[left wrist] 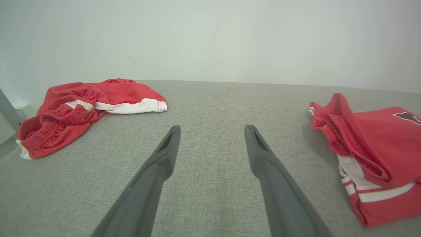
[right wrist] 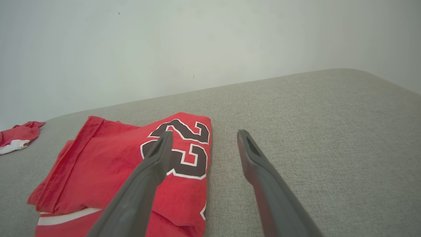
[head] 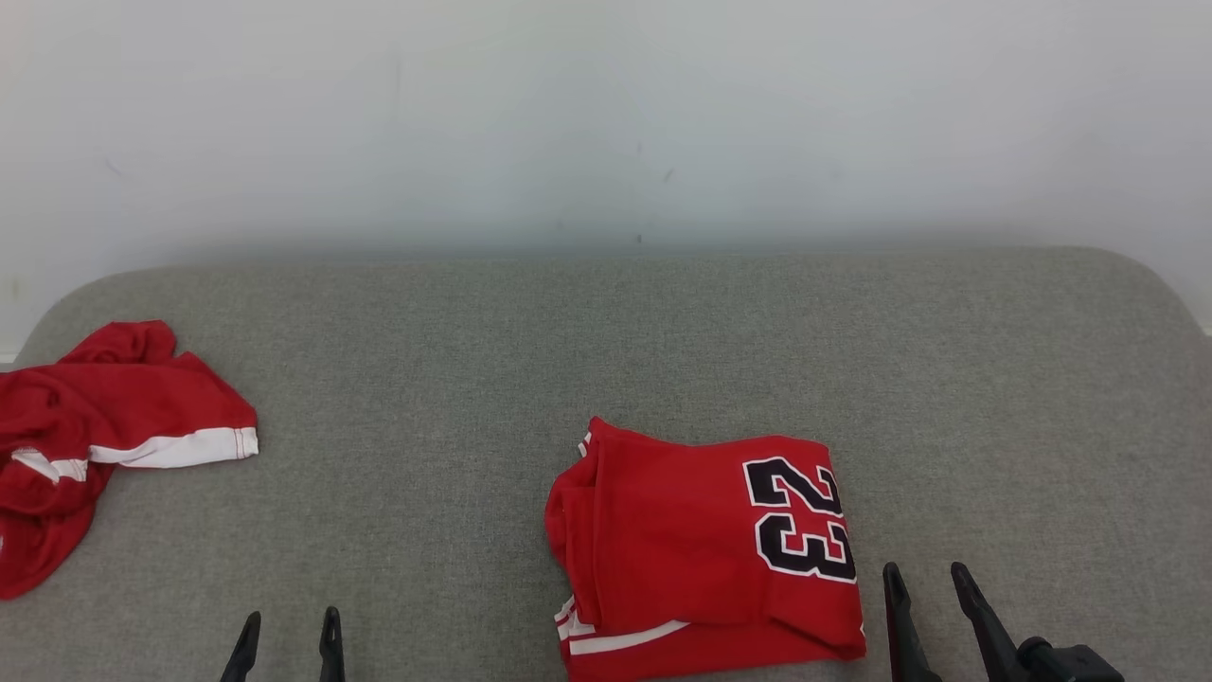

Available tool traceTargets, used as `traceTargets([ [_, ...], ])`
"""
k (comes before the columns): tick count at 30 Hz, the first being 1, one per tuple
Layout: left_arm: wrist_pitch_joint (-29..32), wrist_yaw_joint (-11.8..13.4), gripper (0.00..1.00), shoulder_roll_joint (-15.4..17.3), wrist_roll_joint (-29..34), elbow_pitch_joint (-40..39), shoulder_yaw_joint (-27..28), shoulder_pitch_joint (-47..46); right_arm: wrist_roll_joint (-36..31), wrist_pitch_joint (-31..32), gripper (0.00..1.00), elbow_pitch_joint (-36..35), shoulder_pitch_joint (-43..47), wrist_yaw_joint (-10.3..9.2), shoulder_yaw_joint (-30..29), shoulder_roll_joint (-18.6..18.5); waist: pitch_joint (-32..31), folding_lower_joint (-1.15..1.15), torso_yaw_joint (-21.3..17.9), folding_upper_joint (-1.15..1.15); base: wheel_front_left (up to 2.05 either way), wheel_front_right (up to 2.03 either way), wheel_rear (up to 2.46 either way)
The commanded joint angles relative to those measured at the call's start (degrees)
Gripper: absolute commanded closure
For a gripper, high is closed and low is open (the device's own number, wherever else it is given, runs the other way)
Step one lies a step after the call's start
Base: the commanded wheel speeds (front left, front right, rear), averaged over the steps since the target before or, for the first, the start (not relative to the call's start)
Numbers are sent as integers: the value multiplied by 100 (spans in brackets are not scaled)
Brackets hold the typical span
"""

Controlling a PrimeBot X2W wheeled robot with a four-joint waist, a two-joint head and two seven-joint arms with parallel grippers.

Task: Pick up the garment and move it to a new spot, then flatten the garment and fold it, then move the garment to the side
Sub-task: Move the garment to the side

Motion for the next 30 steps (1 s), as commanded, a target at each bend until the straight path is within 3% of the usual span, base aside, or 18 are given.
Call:
traceTargets([
  [1, -14, 4, 0, -6, 4, -12, 11, 50, 26, -3, 0, 6, -32, -13, 8, 14, -3, 0, 0, 0, 0, 0, 0],
  [13, -14, 3, 0, -5, 3, -9, 3, 32, 102, -2, 0, 37, -94, -13, -86, 12, 21, 0, 48, 0, 0, 0, 0],
  [19, -14, 3, 0, -6, 14, 8, -31, -48, 163, -3, 0, 304, -635, -13, -178, 11, 112, 0, 108, 0, 0, 0, 0],
  [22, -14, 3, 0, -5, 26, 12, -64, -118, 71, -2, 0, 612, -1017, -13, -139, 12, 186, 0, 157, 0, 0, 0, 0],
  [30, -14, 3, 0, -5, -5, 49, -151, -284, -91, -2, 0, 2288, -2108, -13, -75, -104, 378, 0, 334, 0, 0, 0, 0],
])
